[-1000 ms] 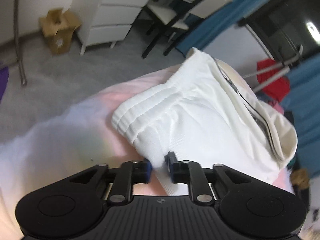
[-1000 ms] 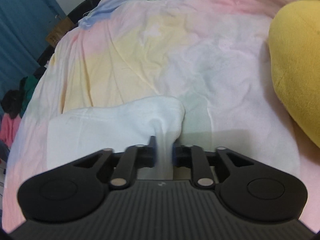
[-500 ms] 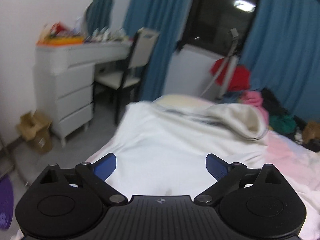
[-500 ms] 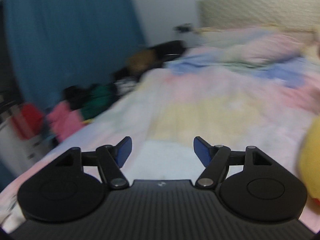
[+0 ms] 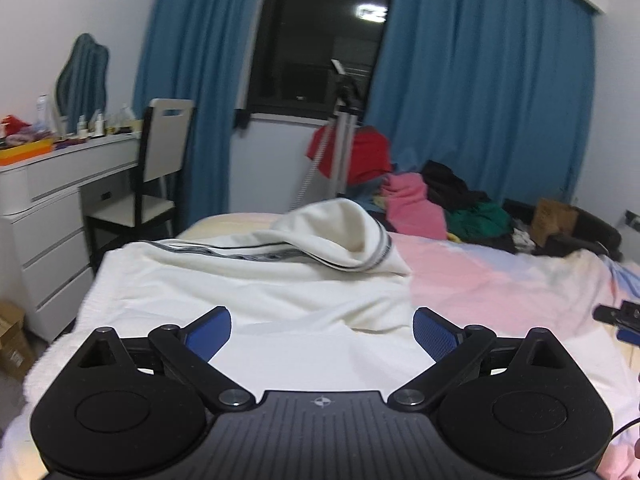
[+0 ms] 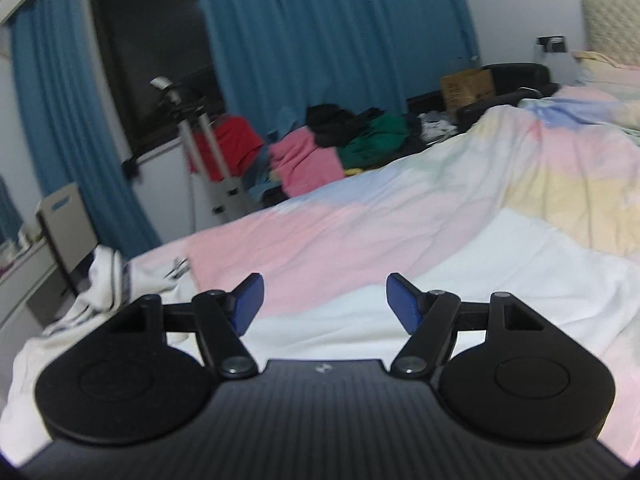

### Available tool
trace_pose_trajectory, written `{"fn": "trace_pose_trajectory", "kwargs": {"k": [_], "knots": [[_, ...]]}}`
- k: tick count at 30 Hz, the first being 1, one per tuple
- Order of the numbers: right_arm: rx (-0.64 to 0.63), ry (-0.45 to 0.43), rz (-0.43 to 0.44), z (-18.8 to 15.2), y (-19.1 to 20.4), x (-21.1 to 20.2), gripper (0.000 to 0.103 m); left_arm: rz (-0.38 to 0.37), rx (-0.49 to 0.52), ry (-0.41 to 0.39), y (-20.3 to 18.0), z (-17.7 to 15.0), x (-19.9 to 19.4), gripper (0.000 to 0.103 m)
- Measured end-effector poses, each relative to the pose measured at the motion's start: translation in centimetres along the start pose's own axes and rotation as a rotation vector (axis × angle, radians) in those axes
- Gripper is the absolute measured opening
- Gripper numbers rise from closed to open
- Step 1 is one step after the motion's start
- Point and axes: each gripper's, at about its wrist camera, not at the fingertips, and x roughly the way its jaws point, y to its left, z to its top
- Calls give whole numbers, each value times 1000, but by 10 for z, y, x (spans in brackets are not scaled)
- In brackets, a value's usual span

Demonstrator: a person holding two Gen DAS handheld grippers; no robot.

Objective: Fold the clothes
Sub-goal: 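Lay the sweatshirt flat on the bed and open both grippers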

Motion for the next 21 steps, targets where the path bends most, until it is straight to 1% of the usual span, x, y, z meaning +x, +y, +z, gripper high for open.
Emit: {"fn": "trace_pose_trajectory", "kwargs": {"k": [4,6,9,12,18,21], "knots": [[-49,-7,3,-4,14,2,70,-48,23,7,3,-28,15,98],[-54,-2,-6,-6,17,7,70,-55,23,31,8,-40,22,98],[-54,12,-18,-9,22,12,70,-37,23,53,12,-49,25,98],[-64,21,-23,-10,25,17,70,-30,10,53,16,-50,24,98],[-101,29,-22,-15,30,19,70,13,-15,70,18,-53,25,98],[-106,34,-16,-17,30,20,70,33,11,63,14,-55,23,98]]}}
